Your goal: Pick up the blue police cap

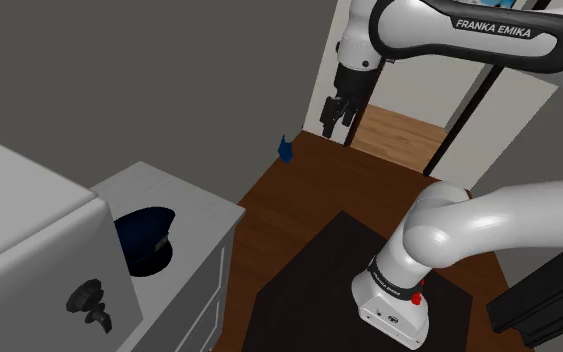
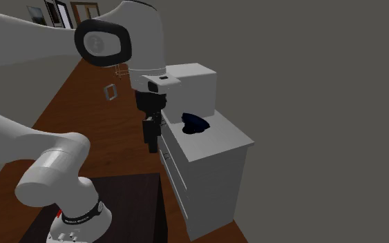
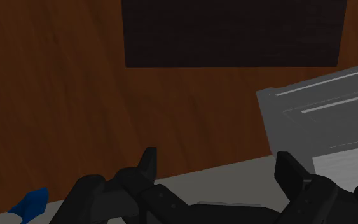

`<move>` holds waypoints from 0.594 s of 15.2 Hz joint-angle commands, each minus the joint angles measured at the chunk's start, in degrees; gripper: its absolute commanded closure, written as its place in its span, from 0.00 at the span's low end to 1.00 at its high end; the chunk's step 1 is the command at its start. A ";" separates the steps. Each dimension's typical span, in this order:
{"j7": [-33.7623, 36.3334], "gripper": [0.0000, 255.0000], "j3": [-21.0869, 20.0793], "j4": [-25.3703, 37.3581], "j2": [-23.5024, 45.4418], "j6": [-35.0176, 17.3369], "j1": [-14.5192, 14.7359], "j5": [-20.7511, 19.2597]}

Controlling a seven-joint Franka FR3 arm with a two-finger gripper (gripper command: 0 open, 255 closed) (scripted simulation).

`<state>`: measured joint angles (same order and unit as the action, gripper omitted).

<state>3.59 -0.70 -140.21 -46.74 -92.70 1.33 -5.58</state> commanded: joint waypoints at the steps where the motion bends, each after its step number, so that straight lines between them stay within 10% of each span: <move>1: 0.00 0.00 0.00 0.00 0.00 0.00 0.00 0.00; 9: 10.85 0.00 -3.64 -16.75 -8.05 -18.75 3.39 12.22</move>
<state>13.16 -3.93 -154.59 -53.59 -108.66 4.25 5.01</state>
